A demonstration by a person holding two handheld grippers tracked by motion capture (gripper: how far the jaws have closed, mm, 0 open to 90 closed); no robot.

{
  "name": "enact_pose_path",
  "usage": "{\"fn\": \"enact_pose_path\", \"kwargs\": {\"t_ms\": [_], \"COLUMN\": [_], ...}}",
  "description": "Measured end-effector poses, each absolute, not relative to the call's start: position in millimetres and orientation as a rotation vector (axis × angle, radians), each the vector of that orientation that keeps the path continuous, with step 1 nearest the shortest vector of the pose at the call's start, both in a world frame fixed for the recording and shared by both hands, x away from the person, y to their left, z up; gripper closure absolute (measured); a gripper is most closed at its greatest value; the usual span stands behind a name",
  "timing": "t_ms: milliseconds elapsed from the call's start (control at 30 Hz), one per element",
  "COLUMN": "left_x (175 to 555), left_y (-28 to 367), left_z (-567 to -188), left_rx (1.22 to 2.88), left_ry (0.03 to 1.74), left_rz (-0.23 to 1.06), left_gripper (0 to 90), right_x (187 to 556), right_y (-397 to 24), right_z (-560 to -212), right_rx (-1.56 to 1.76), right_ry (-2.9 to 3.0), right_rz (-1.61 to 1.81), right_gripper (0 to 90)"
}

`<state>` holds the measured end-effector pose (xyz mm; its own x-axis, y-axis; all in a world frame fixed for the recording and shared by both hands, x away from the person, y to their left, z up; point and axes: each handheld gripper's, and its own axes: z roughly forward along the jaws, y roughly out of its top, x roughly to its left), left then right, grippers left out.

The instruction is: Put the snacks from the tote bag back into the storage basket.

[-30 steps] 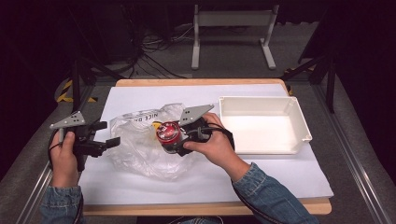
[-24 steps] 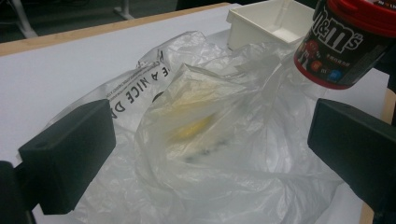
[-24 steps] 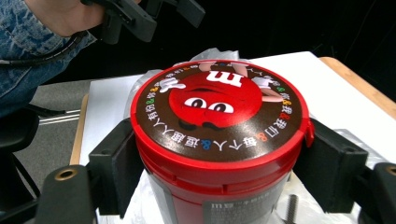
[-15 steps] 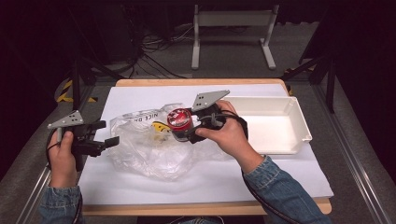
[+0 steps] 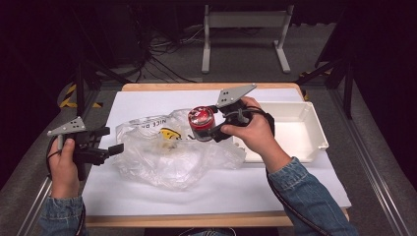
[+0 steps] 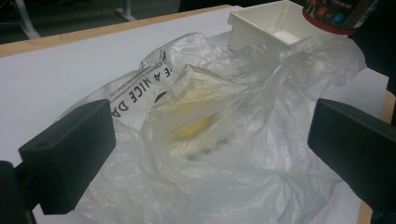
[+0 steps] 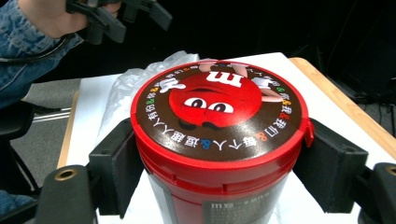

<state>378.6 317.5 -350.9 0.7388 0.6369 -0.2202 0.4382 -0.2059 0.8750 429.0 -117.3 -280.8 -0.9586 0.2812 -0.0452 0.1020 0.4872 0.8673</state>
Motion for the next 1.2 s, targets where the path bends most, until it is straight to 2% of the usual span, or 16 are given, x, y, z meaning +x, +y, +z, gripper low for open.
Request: {"fn": "enact_pose_path", "kwargs": {"t_ms": [500,700,967,1200], "left_x": [375,371,367,368], "left_y": [320,321,326,326], "left_z": [-351,-354,-354,-355], "left_rx": [1.831,1.832,1.835,1.846], "left_ry": [0.843,0.811,0.854,0.857], "left_rz": [0.227,0.159,0.246,0.248], "left_gripper": [1.8,1.2,2.4,1.8], "right_x": [457,469,489,501], "right_y": [-165,-184,-203,-213], "right_z": [-280,-281,-289,-295], "right_rx": [0.52,0.573,0.628,0.665], "right_ry": [2.482,2.458,2.432,2.428], "right_rz": [1.449,1.443,1.395,1.369], "right_gripper": [22.7,22.7,22.7,22.7]}}
